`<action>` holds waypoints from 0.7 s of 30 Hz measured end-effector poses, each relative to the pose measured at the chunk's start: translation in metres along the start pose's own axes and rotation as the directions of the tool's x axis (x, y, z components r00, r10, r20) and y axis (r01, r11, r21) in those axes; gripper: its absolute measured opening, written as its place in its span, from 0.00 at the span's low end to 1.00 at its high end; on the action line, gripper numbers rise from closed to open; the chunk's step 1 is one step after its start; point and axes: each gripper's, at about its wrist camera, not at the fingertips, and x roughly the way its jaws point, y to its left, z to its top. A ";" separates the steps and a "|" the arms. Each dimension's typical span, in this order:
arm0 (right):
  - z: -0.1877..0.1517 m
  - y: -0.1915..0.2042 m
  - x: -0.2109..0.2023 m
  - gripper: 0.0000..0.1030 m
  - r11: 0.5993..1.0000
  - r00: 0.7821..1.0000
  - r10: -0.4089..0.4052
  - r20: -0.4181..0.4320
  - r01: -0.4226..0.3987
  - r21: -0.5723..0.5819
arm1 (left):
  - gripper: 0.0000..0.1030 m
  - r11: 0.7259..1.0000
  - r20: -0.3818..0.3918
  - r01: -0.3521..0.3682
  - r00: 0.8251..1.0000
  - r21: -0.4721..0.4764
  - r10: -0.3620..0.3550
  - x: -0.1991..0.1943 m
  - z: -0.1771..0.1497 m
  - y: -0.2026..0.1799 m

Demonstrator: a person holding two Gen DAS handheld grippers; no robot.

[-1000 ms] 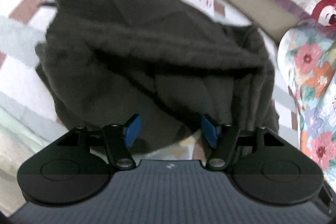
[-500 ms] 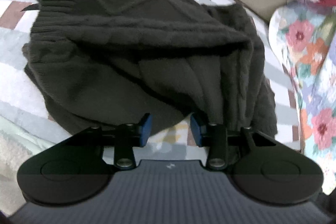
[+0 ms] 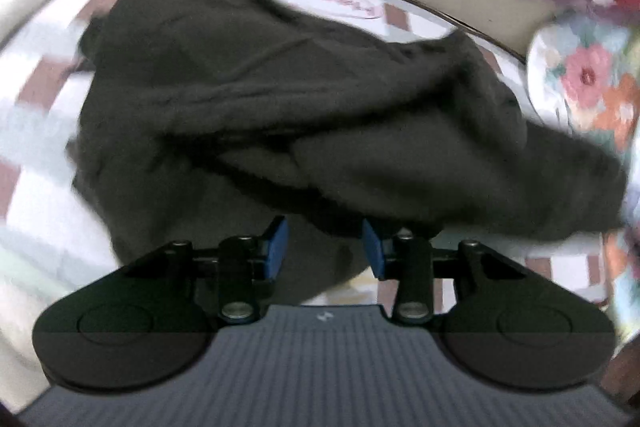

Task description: Fold clothes

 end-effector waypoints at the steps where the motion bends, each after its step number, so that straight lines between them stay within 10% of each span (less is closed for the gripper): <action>1: 0.019 -0.013 0.002 0.04 1.000 0.999 -0.018 0.027 0.018 0.023 | 0.42 0.997 0.009 -0.014 1.000 0.081 0.013 0.000 0.003 -0.012; 6: 0.069 -0.064 0.004 0.00 0.989 0.985 -0.138 0.101 0.131 0.070 | 0.50 0.908 0.140 -0.157 0.984 0.389 0.111 -0.004 0.011 -0.060; 9: 0.066 -0.085 -0.005 0.01 0.983 0.987 -0.140 0.076 0.130 0.126 | 0.57 0.922 0.200 -0.170 0.974 0.349 0.104 -0.010 0.013 -0.050; 14: -0.016 -0.098 -0.013 0.09 0.914 0.997 0.078 -0.007 -0.069 0.399 | 0.60 0.961 0.126 -0.157 0.983 0.228 0.130 -0.001 0.026 -0.019; 21: -0.059 -0.078 0.021 0.26 0.851 0.962 0.194 -0.190 -0.068 0.521 | 0.61 0.967 0.088 -0.155 0.986 0.205 0.139 0.001 0.043 0.006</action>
